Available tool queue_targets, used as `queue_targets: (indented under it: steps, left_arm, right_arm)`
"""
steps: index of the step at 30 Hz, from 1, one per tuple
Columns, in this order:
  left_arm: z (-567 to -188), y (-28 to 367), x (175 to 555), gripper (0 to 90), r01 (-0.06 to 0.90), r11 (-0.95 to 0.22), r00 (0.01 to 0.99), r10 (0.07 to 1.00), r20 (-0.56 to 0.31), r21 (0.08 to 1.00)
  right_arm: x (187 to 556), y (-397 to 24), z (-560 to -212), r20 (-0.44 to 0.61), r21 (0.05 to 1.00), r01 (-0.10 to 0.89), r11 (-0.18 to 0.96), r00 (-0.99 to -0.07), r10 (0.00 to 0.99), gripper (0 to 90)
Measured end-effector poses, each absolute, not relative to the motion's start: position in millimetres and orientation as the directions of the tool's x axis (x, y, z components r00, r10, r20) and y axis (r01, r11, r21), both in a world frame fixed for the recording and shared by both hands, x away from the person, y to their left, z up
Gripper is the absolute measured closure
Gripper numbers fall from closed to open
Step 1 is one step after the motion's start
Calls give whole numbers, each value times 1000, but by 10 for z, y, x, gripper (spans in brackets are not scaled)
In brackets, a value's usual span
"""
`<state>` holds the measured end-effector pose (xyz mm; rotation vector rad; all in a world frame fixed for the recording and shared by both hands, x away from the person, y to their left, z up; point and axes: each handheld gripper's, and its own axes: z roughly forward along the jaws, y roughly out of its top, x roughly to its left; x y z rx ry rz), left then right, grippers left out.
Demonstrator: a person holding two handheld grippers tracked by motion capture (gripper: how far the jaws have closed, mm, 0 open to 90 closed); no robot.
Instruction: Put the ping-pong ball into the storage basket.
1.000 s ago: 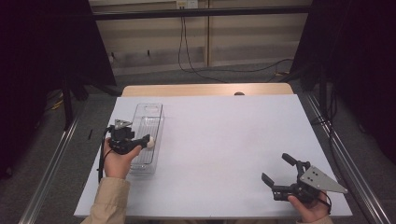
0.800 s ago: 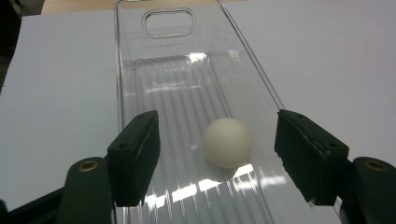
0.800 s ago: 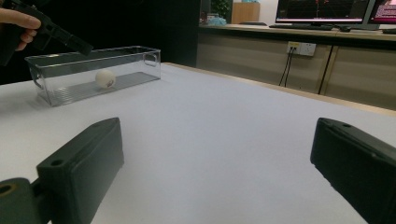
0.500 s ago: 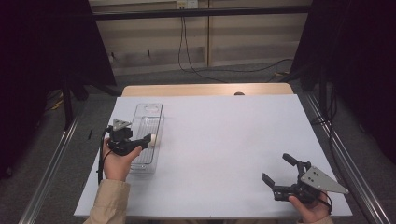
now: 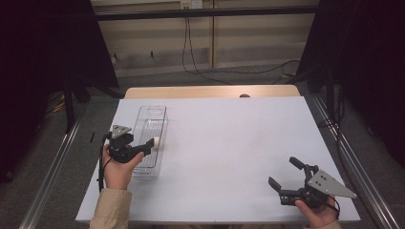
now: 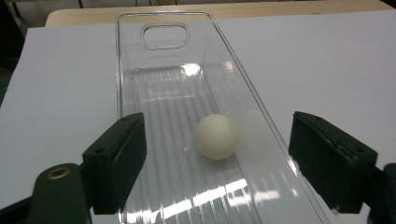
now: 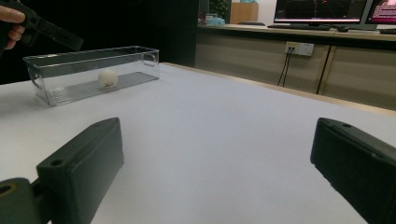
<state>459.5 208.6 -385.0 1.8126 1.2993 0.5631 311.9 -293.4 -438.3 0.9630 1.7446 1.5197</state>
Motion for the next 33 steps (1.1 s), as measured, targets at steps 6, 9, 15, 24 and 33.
queue_targets:
  steps: [6,9,15,24,33]
  left_arm:
    - [-3866,2101,4552,160,546,-140,384,918,-98,826]
    - [-3877,2097,4533,135,538,-132,384,917,-103,833]
    - [-3883,2103,4493,95,521,-134,396,913,-100,843]
    - [-3896,2121,4434,55,494,-108,407,906,-120,863]
    - [-3936,2150,4376,43,465,-103,417,902,-115,879]
  right_arm:
    - [3121,-2923,-4385,5,990,121,72,-540,842,19]
    - [3123,-2927,-4385,4,990,120,73,-540,841,19]
    - [3122,-2927,-4385,4,990,120,73,-540,842,19]
    - [3124,-2923,-4386,3,990,119,72,-539,842,19]
    - [3121,-2920,-4385,7,990,121,69,-539,842,19]
